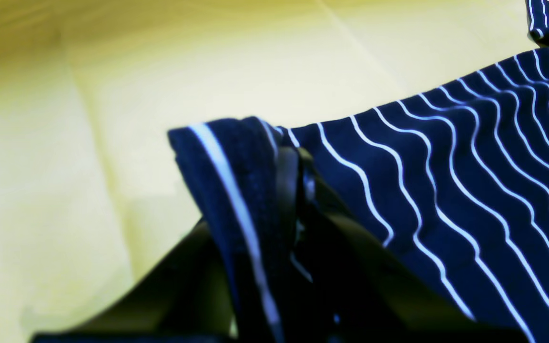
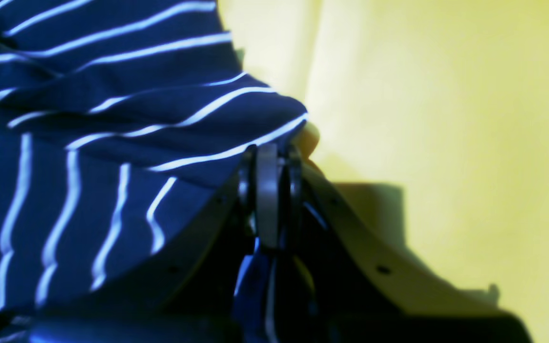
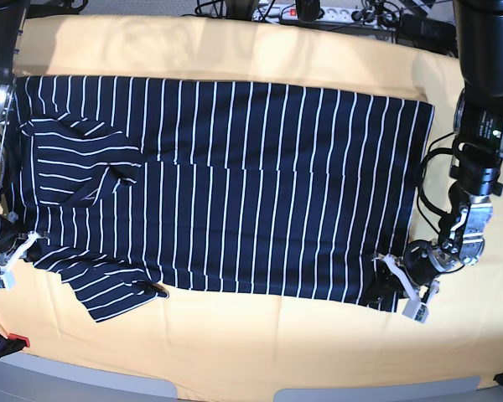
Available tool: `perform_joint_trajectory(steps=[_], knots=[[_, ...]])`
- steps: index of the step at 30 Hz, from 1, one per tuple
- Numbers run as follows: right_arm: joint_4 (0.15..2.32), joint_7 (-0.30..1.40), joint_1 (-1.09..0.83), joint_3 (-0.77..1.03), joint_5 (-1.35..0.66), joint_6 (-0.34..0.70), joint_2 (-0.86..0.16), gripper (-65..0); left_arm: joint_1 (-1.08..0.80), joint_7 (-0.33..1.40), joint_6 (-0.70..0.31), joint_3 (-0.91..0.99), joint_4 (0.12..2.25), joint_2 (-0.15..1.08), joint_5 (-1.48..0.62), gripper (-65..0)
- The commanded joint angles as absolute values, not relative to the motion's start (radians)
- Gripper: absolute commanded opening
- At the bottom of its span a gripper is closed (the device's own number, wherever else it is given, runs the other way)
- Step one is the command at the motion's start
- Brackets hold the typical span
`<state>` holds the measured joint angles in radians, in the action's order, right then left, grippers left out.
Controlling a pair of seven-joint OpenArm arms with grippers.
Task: Fold the T-shirt properly
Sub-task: 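Lift the hem corners and fold them toward the collar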
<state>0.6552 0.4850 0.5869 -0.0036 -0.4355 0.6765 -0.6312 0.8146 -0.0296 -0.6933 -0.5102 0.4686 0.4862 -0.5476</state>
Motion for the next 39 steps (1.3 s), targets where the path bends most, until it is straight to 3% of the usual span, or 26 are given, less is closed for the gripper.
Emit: perform_joint_trajectory(steps=[1, 8, 19, 26, 39], knots=[[0.689, 0.485, 0.61, 0.001, -0.487, 0.698, -0.668, -65.0, 0.854, -0.06, -0.698, -0.502, 0.491, 0.517, -0.566, -65.0], [0.785, 0.548, 0.544, 0.001, -0.614, 0.698, -0.721, -65.0, 0.817, -0.04, -0.698, -0.485, 0.59, 0.571, -0.611, -65.0], [1.007, 0.612, 0.39, 0.001, -0.713, 0.698, -0.807, -65.0, 0.563, -0.021, -0.698, -0.395, 0.94, 0.65, -0.611, -65.0], [1.062, 0.738, 0.34, 0.001, -0.797, 0.698, -0.833, -65.0, 0.445, -0.019, -0.698, -0.325, 1.114, 0.723, -0.611, -65.0], [1.065, 0.812, 0.34, 0.001, -0.89, 0.698, -0.89, -65.0, 0.432, 0.01, -0.698, -0.311, 1.159, 0.815, -0.668, -65.0]])
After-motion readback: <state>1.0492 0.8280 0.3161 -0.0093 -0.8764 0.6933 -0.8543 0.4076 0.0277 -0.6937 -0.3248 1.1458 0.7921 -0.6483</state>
